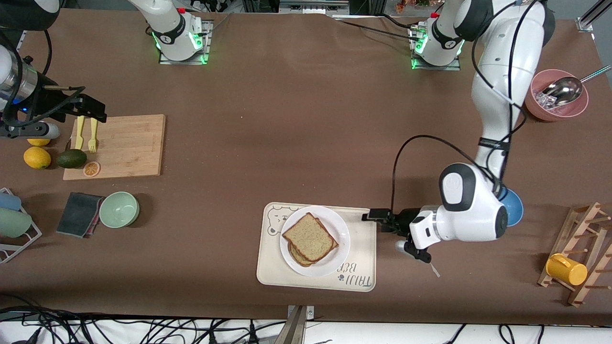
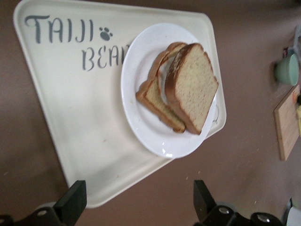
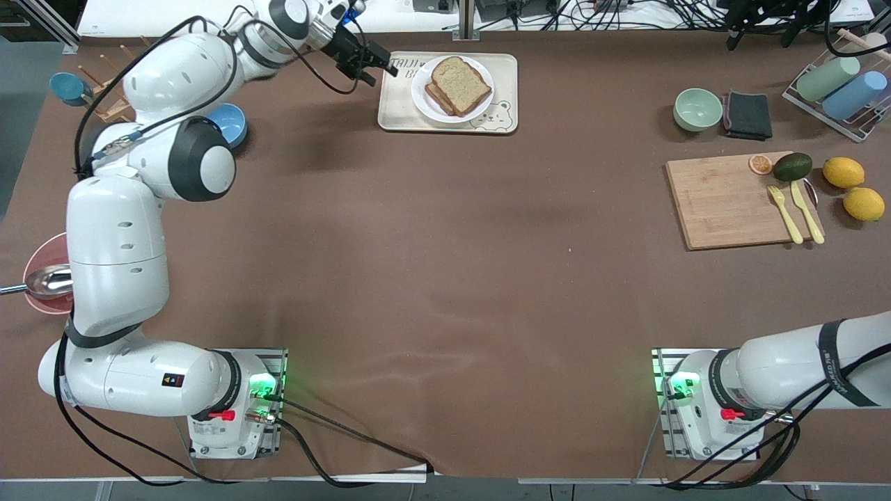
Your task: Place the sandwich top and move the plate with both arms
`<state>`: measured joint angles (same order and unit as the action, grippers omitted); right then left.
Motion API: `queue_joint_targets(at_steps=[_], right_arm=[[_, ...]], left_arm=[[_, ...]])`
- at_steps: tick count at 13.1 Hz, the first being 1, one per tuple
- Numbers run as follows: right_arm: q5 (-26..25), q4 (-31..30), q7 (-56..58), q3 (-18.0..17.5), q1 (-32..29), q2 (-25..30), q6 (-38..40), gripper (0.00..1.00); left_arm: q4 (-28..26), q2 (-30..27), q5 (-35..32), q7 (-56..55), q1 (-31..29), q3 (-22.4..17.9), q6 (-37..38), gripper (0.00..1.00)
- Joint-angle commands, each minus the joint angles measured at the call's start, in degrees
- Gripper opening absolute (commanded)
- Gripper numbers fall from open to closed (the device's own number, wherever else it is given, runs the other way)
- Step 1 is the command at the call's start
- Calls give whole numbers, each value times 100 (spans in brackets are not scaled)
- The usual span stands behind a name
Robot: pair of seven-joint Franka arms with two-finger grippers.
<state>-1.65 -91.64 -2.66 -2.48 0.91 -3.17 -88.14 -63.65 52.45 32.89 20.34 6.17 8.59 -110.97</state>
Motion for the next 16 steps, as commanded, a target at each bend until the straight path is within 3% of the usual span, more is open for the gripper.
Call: queue_joint_targets(at_steps=[1, 7, 13, 16], right_arm=[[-20, -109, -68, -7, -3, 106, -10, 100], [-29, -109, -77, -7, 6, 115, -10, 100], [-20, -109, -77, -7, 6, 115, -10, 100], [-20, -118, -77, -7, -3, 115, -10, 100]], left_arm=[[-166, -681, -1271, -529, -81, -6, 759, 100], [-166, -1999, -3182, -1294, -11, 3, 2200, 100], [-183, -3117, -3500, -1797, -63, 20, 3458, 100], [-480, -3495, -3483, -1797, -107, 3, 3539, 100]])
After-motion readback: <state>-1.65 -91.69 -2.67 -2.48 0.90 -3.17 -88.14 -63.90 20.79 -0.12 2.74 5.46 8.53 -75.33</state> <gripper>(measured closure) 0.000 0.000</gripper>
